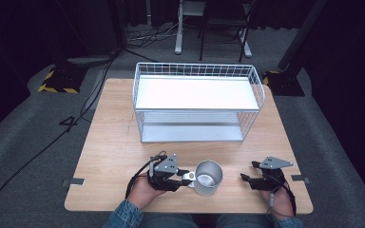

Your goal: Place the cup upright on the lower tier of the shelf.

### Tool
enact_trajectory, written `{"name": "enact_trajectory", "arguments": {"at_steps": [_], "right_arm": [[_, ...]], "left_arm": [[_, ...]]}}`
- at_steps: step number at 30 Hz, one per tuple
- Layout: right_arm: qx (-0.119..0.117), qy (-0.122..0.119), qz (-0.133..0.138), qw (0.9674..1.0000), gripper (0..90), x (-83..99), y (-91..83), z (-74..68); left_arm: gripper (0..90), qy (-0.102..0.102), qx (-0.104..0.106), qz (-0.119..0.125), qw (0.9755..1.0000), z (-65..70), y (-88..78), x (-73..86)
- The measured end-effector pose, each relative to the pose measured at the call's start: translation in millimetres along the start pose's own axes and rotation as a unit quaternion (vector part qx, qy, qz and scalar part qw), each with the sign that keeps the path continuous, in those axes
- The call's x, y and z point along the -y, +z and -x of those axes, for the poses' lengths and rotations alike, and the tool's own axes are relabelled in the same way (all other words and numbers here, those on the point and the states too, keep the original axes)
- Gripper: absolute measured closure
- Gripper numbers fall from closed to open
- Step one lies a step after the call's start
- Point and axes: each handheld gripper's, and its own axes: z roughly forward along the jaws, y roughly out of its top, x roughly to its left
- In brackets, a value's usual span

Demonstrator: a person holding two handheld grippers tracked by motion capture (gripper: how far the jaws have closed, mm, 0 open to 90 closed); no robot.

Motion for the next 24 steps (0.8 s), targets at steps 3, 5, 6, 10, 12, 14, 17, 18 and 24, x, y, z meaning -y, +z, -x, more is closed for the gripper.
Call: {"name": "enact_trajectory", "arguments": {"at_steps": [3,5,6,10,12,14,17,18,24], "right_arm": [[0.000,0.001,0.000,1.0000,27.1,0.3,-0.3,-0.6],[0.000,0.001,0.000,1.0000,27.2,0.3,-0.3,-0.5],[0.000,0.001,0.001,1.0000,27.1,0.3,-0.3,-0.4],[0.000,0.001,0.000,1.0000,27.1,0.3,-0.3,-0.5],[0.000,0.001,0.000,1.0000,27.1,0.3,-0.4,-0.7],[0.000,0.000,0.000,1.0000,27.1,0.3,-0.3,-0.6],[0.000,0.001,0.000,1.0000,27.1,0.2,-0.3,-0.4],[0.000,0.001,0.000,1.0000,27.1,0.2,-0.3,-0.4],[-0.001,0.001,0.000,1.0000,27.1,0.2,-0.3,-0.3]], "left_arm": [[68.1,0.008,-0.001,-0.002,1.0000,1.7,0.3,-0.8],[69.1,0.016,-0.003,-0.003,0.9999,4.0,0.5,-1.6],[69.7,0.019,-0.006,-0.005,0.9998,5.2,0.2,-1.9],[71.1,0.016,-0.005,0.004,0.9998,6.3,-1.5,-2.5],[71.3,0.018,-0.008,0.007,0.9998,7.0,-2.7,-2.7],[71.4,0.019,-0.014,0.011,0.9997,8.3,-3.6,-3.1],[71.5,0.015,-0.023,0.013,0.9995,10.0,-4.3,-3.6],[71.6,0.015,-0.024,0.014,0.9995,10.0,-4.4,-3.7],[71.7,0.008,-0.044,0.026,0.9986,10.5,-7.7,-4.5]]}}
